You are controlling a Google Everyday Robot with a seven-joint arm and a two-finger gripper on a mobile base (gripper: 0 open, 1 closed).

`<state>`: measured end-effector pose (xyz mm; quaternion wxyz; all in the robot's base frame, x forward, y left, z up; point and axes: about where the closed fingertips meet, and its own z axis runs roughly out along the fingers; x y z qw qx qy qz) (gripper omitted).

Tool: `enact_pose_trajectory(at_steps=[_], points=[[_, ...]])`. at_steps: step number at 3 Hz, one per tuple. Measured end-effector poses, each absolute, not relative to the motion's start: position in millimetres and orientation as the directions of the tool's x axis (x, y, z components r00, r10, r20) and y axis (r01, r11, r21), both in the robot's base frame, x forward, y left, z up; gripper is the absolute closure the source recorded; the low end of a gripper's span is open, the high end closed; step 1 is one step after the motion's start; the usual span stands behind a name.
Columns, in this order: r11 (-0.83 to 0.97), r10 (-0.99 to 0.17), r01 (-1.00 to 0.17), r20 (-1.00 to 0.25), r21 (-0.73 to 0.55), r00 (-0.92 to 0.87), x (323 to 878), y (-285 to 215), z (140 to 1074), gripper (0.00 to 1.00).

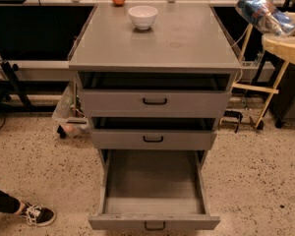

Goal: Place redbull can into bottom drawer

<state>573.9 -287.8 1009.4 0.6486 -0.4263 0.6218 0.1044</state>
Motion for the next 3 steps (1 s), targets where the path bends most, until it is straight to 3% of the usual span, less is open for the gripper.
enact_pose_trajectory(at_steps=[1, 3], points=[[0.615, -0.425, -0.655, -0.884, -0.439, 0.194, 582, -289, 944, 1.0], [0.678, -0.494, -0.625, -0.87, -0.387, 0.003, 570, -292, 705, 1.0]])
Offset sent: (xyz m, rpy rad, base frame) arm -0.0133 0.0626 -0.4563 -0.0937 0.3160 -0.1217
